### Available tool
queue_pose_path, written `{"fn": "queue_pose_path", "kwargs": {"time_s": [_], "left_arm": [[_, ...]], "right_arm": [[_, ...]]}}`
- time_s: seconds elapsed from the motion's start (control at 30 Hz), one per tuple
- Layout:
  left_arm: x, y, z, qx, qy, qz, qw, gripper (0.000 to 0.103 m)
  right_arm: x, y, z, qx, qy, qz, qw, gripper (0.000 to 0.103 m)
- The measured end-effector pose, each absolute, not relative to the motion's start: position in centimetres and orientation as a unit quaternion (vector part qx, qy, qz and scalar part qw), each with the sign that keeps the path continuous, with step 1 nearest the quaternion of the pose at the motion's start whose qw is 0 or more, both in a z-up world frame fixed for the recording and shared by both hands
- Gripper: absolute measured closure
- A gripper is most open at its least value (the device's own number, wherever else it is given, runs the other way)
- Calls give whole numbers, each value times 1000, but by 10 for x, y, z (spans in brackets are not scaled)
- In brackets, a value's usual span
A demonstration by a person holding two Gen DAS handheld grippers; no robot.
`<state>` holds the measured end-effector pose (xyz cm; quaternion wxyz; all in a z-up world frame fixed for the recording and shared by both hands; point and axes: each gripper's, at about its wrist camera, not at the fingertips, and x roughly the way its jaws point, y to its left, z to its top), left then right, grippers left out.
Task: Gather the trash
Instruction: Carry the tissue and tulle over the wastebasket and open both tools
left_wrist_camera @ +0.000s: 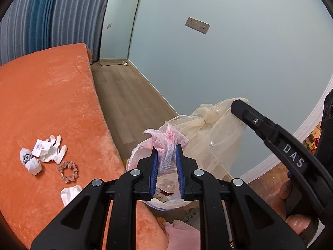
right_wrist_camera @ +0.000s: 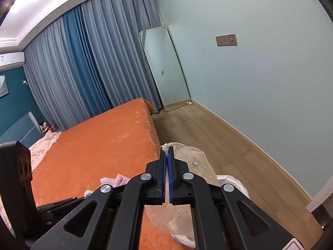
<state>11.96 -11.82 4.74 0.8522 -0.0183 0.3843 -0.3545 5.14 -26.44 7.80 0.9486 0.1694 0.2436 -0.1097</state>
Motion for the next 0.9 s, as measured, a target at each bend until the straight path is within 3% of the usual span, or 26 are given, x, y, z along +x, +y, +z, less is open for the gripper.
{"fn": "queue_pose_path", "kwargs": {"time_s": [0.9], "left_arm": [[130,-171,26,6,405,-380,832,85]], "right_arm": [[50,-286,49,187,278,-140,932,101]]}}
